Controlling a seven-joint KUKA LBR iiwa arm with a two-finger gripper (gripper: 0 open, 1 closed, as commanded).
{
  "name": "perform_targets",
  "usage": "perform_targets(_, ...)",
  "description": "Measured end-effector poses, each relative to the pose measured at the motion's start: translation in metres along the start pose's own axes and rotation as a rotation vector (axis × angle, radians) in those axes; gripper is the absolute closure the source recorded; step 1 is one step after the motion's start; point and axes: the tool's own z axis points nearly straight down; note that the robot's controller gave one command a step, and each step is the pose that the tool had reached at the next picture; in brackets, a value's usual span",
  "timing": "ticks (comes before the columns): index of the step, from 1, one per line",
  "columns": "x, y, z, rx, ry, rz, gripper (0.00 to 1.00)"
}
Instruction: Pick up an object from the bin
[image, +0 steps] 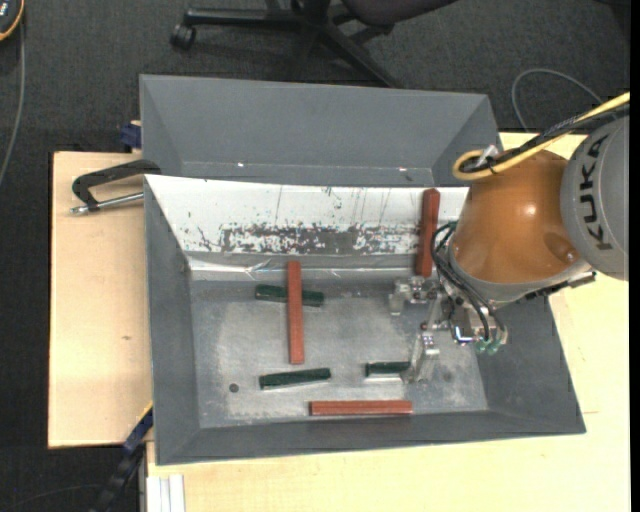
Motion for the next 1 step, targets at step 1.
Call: perform_targets(1,0.0071,-0.0183,0.045,0.001,0.006,-0.046,0.0)
